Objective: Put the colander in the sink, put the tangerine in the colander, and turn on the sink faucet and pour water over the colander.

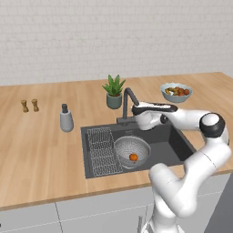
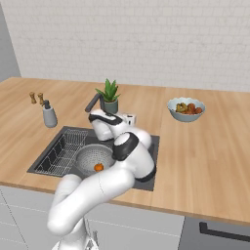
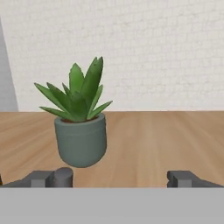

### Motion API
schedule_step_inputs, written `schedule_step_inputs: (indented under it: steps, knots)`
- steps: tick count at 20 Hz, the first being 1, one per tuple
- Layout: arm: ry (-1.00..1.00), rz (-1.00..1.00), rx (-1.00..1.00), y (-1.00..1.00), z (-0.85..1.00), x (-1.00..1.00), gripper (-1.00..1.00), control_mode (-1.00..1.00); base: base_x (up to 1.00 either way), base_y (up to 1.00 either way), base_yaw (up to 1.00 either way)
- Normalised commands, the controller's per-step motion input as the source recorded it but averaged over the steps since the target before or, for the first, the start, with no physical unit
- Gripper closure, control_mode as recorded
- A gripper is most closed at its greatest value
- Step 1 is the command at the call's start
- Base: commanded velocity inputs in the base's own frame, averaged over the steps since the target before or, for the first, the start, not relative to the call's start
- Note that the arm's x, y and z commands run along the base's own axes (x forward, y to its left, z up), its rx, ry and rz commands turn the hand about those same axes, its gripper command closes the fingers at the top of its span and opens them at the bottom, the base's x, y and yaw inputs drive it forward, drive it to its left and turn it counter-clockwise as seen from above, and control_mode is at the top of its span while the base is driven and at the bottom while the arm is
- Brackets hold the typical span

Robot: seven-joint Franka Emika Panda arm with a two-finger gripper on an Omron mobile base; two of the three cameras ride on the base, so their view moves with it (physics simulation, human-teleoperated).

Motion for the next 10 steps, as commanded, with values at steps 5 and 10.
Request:
schedule_step_inputs:
  steps: [5, 10]
  knots:
    - [0.00, 0.00, 0.05, -0.93, 0.00, 0.00, -1.00, -1.00, 0.00, 0.00, 0.00]
    - [0.00, 0.00, 0.02, -0.84, -0.01, 0.00, -1.00, -1.00, 0.00, 0.00, 0.00]
